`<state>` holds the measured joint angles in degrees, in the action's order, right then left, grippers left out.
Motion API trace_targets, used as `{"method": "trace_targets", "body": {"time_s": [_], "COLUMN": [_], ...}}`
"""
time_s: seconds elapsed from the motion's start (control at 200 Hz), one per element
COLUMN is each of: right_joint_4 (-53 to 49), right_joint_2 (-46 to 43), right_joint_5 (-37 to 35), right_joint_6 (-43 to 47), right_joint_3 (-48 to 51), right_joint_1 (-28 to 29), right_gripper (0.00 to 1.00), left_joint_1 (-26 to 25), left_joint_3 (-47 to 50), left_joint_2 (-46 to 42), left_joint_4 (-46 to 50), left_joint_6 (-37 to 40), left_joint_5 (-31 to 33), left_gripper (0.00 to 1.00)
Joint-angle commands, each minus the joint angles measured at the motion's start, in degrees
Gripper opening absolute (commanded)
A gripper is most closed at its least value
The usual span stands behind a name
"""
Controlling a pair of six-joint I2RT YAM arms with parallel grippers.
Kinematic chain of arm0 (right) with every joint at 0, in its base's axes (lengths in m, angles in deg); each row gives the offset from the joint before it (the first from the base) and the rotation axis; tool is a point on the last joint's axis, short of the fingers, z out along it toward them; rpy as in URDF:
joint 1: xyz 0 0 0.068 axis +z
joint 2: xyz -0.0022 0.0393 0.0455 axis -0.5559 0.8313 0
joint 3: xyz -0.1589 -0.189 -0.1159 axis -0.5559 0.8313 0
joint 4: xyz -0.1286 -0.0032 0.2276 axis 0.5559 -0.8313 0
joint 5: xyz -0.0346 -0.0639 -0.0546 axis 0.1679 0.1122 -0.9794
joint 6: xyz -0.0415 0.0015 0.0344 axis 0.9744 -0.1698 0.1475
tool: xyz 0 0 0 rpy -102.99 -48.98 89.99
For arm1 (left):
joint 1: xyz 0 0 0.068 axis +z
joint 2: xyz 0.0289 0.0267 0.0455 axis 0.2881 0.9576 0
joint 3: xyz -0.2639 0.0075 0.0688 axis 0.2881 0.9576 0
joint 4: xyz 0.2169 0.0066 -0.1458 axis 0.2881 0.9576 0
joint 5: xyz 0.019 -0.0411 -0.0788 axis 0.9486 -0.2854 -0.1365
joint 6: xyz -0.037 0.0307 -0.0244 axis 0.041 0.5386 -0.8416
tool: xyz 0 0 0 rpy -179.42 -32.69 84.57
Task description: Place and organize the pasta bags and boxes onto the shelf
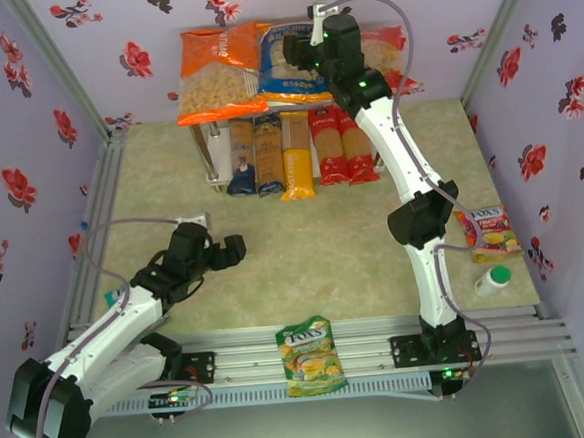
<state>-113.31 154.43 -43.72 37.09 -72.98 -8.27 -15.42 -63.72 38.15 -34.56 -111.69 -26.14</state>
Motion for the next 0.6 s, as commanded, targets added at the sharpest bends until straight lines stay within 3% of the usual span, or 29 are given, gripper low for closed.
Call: {"method": "trace_targets", "body": {"time_s": [0.0, 0.385, 0.495, 0.595], "right_joint_4": [2.1, 15.7, 14.7, 9.5], "right_joint_2": [-2.9, -11.4, -15.8, -23.2], "right_joint_5": [2.4, 5.7, 4.8, -1.4], "right_joint_6": [-1.1, -0.5, 1.8, 4.1], "right_joint_3": [3.7, 7.1, 7.5, 11.1], "right_joint_1": [-0.3, -0.3, -0.3, -0.3], "right_gripper": [0.63, 0.72, 0.75, 0.76], "left_joint_1": [0.5, 0.6, 0.6, 0.6], "left_joint_3": [0.9, 1.0, 0.5, 0.5], "left_joint_2": [-0.7, -1.2, -1.5, -2.2], "left_joint_4": [-0.2, 0.3, 1.0, 1.2], "left_joint_6": [1.0, 1.8, 2.2, 2.1], "left_joint_5": [-0.3, 1.0, 1.1, 1.1], "left_gripper": [0.98, 0.96, 0.96, 0.96]}}
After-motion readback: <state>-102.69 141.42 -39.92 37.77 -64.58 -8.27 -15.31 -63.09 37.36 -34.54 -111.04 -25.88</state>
